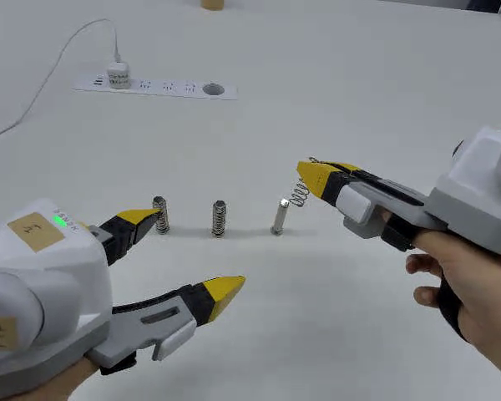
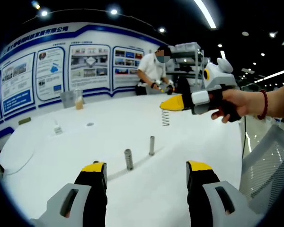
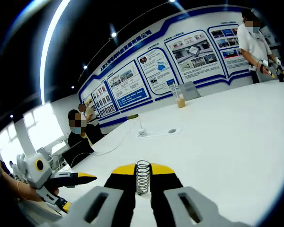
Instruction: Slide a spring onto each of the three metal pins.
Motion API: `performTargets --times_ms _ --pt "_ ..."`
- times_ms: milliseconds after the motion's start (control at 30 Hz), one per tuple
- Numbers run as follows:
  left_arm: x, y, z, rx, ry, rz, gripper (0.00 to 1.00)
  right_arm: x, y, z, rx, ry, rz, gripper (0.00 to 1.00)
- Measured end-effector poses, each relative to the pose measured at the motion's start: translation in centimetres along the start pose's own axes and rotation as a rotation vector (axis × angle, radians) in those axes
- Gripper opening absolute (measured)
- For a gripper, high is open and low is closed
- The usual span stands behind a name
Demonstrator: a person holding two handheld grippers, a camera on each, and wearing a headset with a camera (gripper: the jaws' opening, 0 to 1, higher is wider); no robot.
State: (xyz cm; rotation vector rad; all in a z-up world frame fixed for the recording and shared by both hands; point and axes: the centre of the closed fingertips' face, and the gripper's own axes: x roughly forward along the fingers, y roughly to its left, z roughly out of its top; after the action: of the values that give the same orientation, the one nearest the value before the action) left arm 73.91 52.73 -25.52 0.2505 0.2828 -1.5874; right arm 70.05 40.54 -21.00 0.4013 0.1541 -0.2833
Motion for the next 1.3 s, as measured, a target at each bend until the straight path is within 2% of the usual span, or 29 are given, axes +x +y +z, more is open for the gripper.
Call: performTargets --times_ms 433,800,1133,1300 --pt "-0.3 1.1 -0.8 -0.022 0.009 0.036 0.83 1.9 -1.4 -0.7 -0.069 0.003 -0.022 0.11" --pt "-0.4 2.2 -1.3 -0.065 0.014 0.064 0.92 3.5 -2.5 -1.5 -0.112 0.008 -0.048 0.11" --pt "-0.5 3.1 -1.8 -0.096 0.023 0.088 0.97 3.8 -2.9 -2.5 -0.130 0.027 -0.066 0.11" --pt "-0.7 3.7 -2.1 -0.107 0.032 0.117 0.98 3.8 -3.0 -2.8 -0.132 0.021 -0.071 0.11"
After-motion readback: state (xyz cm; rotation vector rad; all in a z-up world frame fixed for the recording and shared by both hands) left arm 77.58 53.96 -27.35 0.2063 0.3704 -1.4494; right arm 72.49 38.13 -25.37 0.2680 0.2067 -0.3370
